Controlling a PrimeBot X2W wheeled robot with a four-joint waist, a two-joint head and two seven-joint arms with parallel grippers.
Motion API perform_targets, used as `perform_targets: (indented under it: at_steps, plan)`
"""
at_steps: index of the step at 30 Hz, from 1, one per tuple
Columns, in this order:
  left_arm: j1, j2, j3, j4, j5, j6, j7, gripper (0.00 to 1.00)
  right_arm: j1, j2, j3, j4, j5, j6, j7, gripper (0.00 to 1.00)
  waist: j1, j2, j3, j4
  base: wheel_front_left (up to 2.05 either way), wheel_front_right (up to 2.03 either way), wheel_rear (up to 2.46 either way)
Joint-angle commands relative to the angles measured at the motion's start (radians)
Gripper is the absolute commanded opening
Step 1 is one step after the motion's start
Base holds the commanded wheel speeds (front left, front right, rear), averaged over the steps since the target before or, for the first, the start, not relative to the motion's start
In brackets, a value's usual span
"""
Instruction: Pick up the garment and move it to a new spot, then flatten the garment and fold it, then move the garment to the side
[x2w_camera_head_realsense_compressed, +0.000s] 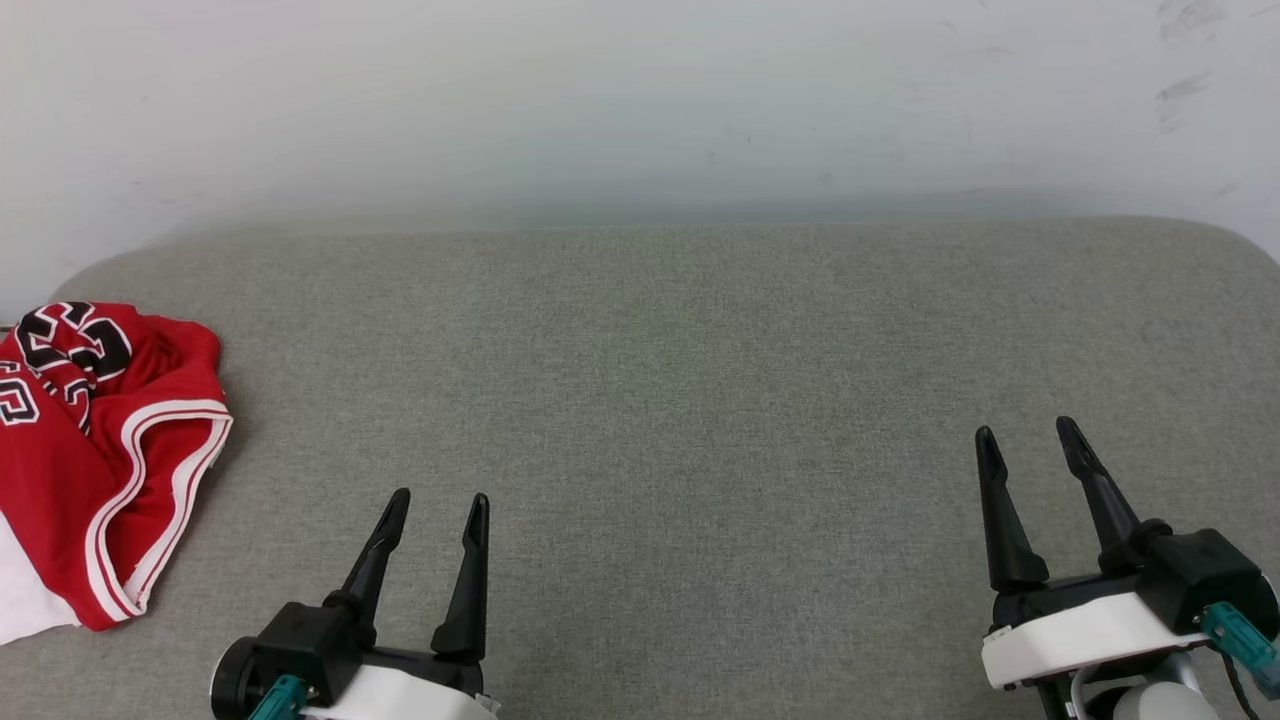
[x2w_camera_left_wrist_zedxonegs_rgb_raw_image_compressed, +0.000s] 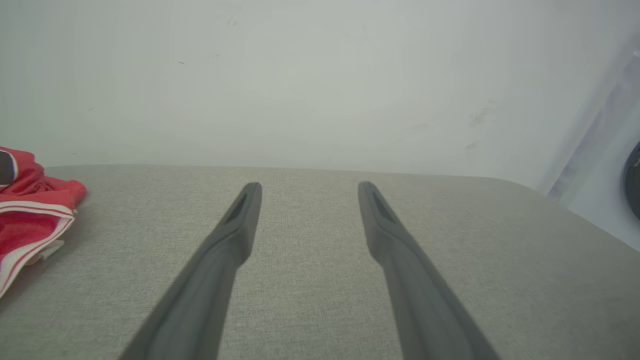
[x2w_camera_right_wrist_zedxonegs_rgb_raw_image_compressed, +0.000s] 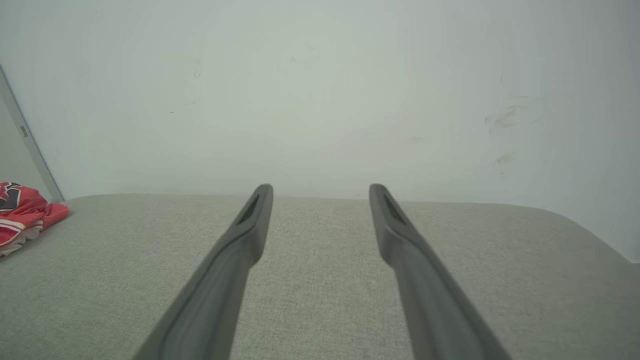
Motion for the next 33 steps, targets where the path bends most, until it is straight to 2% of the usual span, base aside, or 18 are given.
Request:
perform_targets:
  at_steps: [1, 11, 17, 23, 33]
  plan:
    - [0.01, -0.001, -0.001, -0.004, 0.014, -0.002, -0.007, 1.0, 0.004, 0.0, 0.002, -0.001, -0.015, 0.0, -0.006, 1.0, 0.0, 0.0, 0.0, 0.0, 0.0, 0.0, 0.0]
    - [0.013, -0.001, -0.003, 0.015, -0.007, -0.004, -0.007, 1.0, 0.013, 0.0, 0.013, 0.011, 0.001, 0.0, -0.006, 1.0, 0.0, 0.0, -0.01, 0.009, 0.0, 0.0, 0.0]
    - [0.009, -0.001, 0.003, 0.022, -0.014, -0.004, -0.007, 1.0, 0.019, 0.0, 0.032, 0.012, 0.003, 0.0, -0.006, 1.0, 0.0, 0.0, -0.008, 0.042, 0.0, 0.0, 0.0]
    - [0.002, -0.001, 0.03, 0.027, -0.014, -0.004, -0.007, 1.0, 0.025, 0.0, 0.058, 0.008, -0.003, 0.0, -0.006, 1.0, 0.0, 0.0, -0.003, 0.114, 0.0, 0.0, 0.0]
    - [0.011, -0.001, 0.07, 0.029, 0.002, -0.005, -0.007, 1.0, 0.027, 0.0, 0.079, 0.016, 0.005, 0.0, -0.006, 1.0, 0.0, 0.0, -0.012, 0.274, 0.0, 0.0, 0.0]
